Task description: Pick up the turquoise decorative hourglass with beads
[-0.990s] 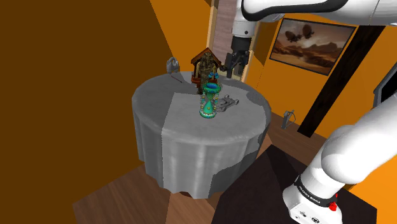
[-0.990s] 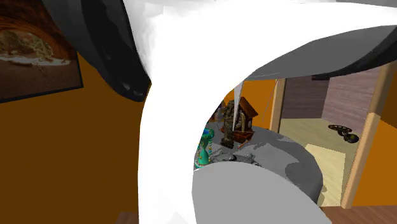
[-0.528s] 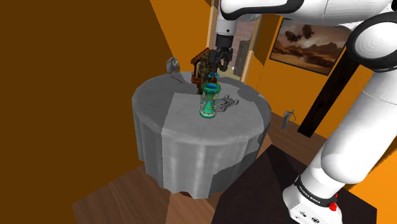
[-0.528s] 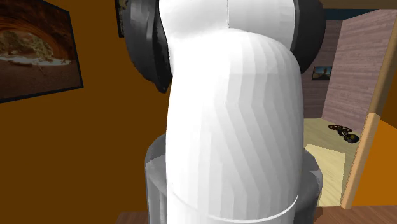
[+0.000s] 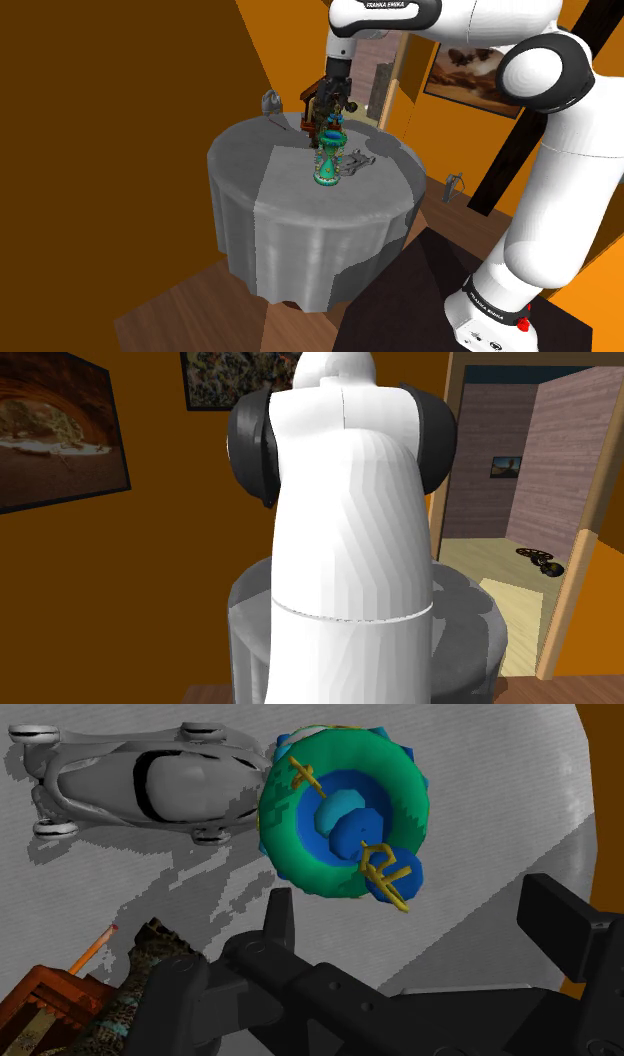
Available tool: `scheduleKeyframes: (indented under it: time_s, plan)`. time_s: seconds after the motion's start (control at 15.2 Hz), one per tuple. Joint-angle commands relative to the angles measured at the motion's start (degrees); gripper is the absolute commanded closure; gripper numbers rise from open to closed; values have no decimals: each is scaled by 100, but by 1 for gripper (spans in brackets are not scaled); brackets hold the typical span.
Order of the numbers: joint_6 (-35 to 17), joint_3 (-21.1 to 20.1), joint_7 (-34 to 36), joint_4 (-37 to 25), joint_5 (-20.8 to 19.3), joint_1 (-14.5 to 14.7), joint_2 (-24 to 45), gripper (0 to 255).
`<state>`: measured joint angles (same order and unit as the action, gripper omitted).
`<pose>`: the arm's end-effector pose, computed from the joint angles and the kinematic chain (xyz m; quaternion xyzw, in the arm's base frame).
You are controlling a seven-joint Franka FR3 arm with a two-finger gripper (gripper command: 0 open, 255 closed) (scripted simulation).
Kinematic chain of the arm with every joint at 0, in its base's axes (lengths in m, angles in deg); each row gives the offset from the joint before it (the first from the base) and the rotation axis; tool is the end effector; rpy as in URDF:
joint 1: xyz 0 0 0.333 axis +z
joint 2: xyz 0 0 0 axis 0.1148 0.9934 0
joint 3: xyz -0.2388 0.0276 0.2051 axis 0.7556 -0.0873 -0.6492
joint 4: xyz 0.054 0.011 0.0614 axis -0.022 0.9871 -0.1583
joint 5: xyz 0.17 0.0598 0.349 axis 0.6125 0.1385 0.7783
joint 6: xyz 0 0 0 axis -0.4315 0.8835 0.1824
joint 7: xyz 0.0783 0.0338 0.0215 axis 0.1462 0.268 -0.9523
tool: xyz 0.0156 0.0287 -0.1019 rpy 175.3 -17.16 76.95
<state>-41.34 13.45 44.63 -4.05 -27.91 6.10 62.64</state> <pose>0.6256 -0.0130 0.5538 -0.9985 -0.0412 0.0197 0.0299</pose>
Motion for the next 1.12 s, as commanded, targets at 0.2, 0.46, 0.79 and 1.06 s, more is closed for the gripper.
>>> scheduleKeyframes:
  time_s: [0.2, 0.46, 0.79, 1.06]
  plan:
    - [-363, -3, -16, 388, 1, 7, -28, 0]
    - [-357, -3, -16, 379, 1, 6, -25, 255]
    - [-358, -3, -17, 382, 1, 6, -28, 255]
    - [-205, -3, -8, 218, 1, 5, -17, 255]
